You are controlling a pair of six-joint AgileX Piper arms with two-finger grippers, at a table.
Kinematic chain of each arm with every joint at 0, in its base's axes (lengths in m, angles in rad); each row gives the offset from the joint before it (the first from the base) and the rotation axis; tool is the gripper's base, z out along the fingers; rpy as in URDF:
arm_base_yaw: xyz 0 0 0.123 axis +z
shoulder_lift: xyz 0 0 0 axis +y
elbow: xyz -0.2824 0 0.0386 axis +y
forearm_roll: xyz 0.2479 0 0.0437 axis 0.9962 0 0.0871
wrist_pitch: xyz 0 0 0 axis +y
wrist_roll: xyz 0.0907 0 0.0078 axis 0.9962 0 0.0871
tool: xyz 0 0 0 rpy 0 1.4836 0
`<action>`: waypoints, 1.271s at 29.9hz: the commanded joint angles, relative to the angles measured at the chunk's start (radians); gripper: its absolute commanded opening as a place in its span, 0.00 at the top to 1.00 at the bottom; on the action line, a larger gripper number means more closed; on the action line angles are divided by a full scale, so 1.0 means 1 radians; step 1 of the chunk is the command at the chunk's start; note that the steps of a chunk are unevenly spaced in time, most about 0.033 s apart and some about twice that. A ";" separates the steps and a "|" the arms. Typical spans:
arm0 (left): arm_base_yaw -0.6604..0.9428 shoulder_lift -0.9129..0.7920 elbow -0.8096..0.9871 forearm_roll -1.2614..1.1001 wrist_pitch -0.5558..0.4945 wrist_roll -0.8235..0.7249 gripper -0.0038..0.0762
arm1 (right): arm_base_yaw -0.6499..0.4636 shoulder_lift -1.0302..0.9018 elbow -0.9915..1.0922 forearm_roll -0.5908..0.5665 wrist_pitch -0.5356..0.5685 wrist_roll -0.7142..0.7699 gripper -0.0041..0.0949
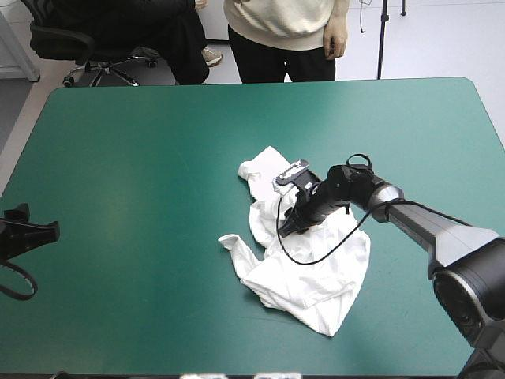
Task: Fold the cloth
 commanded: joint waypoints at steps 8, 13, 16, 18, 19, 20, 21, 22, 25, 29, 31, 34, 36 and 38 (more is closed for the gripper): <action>-0.002 -0.048 -0.025 -0.009 -0.003 -0.036 0.48 | 0.259 0.136 -0.286 0.061 0.136 0.022 0.50; -0.002 -0.048 -0.025 -0.011 -0.005 -0.036 0.48 | 0.354 0.237 -0.464 0.061 0.187 0.040 0.50; -0.002 -0.048 -0.025 -0.024 -0.005 -0.027 0.48 | 0.396 0.278 -0.550 0.061 0.210 0.044 0.50; -0.002 -0.048 -0.025 -0.033 -0.005 -0.027 0.48 | 0.412 0.299 -0.598 0.058 0.231 0.047 0.50; -0.002 -0.048 -0.025 -0.033 -0.005 -0.027 0.48 | 0.414 0.307 -0.622 0.051 0.244 0.060 0.50; -0.002 -0.048 -0.025 -0.033 -0.005 -0.027 0.48 | 0.414 0.315 -0.638 0.048 0.255 0.068 0.50; -0.002 -0.048 -0.025 -0.033 -0.005 -0.025 0.48 | 0.414 0.317 -0.652 0.037 0.261 0.074 0.50; -0.002 -0.048 -0.025 -0.033 -0.005 -0.022 0.48 | 0.414 0.319 -0.660 0.026 0.267 0.080 0.50; -0.002 -0.048 -0.025 -0.033 -0.005 -0.022 0.48 | 0.414 0.319 -0.671 -0.025 0.287 0.100 0.50; -0.002 -0.048 -0.025 -0.045 -0.009 -0.022 0.48 | 0.414 0.319 -0.679 -0.046 0.318 0.116 0.50; -0.002 -0.046 -0.025 -0.047 -0.009 -0.017 0.48 | 0.409 0.309 -0.705 -0.065 0.384 0.118 0.50; -0.002 -0.025 -0.025 -0.054 -0.001 0.000 0.48 | 0.387 0.257 -0.745 -0.094 0.463 0.129 0.50; -0.002 -0.002 -0.025 -0.067 0.013 0.005 0.48 | 0.368 0.206 -0.760 -0.122 0.477 0.140 0.50; -0.002 0.036 -0.025 -0.100 0.045 0.035 0.48 | 0.337 0.148 -0.760 -0.134 0.491 0.141 0.49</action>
